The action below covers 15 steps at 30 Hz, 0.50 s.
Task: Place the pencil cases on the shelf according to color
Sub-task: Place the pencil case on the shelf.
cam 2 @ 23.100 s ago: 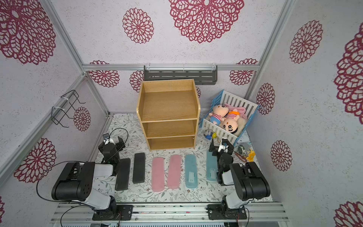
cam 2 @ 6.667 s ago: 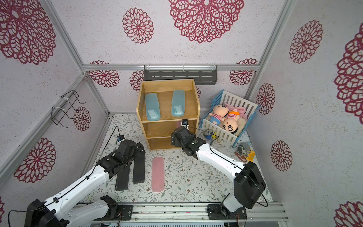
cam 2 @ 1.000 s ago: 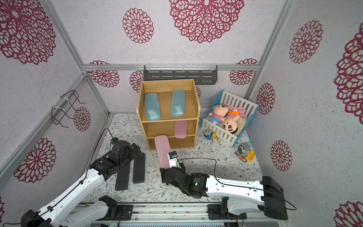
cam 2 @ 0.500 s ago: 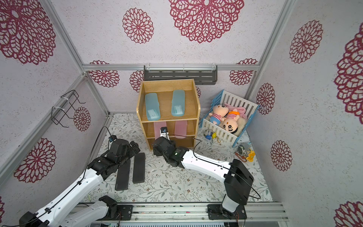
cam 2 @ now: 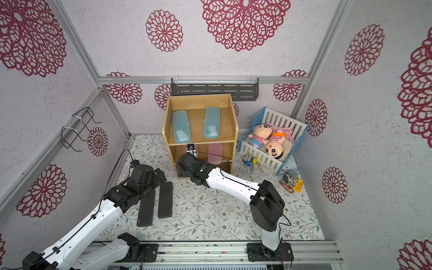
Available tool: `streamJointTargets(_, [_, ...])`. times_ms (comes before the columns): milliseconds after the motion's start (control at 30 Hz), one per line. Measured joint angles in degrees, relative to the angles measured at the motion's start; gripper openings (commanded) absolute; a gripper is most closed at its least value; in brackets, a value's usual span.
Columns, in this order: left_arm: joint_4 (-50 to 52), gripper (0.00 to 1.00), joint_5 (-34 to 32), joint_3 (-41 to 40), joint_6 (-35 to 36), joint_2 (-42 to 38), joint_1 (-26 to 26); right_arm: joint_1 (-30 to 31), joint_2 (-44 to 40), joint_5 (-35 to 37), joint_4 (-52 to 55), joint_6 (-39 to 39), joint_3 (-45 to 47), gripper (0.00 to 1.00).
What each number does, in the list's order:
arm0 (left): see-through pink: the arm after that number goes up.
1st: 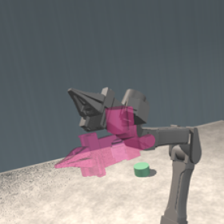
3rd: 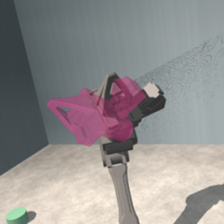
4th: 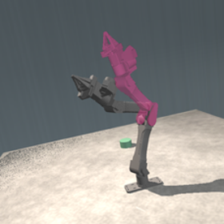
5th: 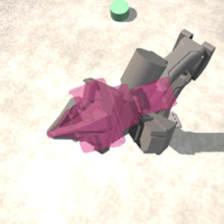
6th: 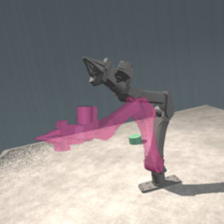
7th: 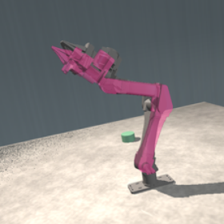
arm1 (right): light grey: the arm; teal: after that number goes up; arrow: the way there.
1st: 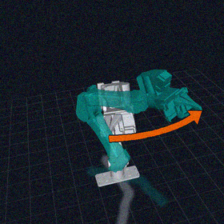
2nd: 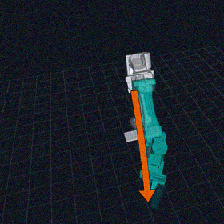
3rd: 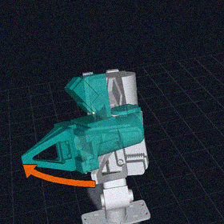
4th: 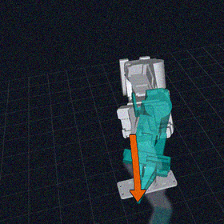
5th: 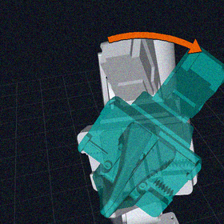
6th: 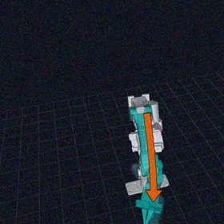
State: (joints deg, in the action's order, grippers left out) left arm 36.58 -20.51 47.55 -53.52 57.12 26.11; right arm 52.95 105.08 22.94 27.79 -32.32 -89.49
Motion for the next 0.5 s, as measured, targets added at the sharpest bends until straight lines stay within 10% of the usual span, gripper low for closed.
streamJointTargets(500, [1.2, 0.97, -0.81, -1.86, -0.09, -1.29, 0.0, -0.17, -13.99, -2.45, -1.09, 0.52, 10.54, 0.92])
